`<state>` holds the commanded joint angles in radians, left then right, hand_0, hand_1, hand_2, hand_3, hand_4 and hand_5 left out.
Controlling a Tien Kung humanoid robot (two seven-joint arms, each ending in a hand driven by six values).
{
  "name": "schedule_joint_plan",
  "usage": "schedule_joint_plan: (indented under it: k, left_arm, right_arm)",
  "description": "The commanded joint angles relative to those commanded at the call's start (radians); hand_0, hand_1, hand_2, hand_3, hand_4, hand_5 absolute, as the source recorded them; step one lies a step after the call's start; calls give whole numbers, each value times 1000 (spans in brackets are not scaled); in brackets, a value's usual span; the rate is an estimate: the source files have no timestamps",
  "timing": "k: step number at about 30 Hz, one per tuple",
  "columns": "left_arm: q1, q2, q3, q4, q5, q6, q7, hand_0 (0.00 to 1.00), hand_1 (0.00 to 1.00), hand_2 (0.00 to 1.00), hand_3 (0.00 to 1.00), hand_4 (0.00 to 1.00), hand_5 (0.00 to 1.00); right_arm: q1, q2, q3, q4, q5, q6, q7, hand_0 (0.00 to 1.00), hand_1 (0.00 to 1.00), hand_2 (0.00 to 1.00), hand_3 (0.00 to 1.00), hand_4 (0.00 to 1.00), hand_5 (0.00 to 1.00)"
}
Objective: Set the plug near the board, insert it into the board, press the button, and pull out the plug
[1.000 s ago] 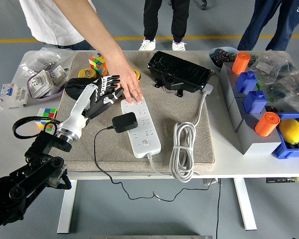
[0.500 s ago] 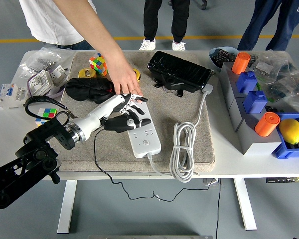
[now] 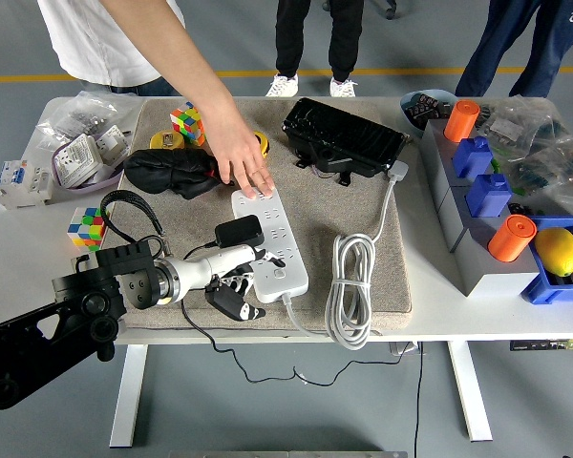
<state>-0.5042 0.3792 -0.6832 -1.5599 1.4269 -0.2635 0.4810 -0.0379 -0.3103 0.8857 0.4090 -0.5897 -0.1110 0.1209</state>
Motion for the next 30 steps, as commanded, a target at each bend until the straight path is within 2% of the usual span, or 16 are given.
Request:
schedule_joint_plan:
  k: [21,30]
  left_arm:
    - [-30,-25,43,60,8,11,-2,55,102,152,894,761,2]
    - [-32,-25,49,84,10,15,-4,54,105,155,892,772,2]
  right_arm:
    - [-1,-4,-3,3,-2,0,2,604,621,578,546,904,377]
    - [-3,-3,1,4,-3,-1,4,605,621,578,546,903,376]
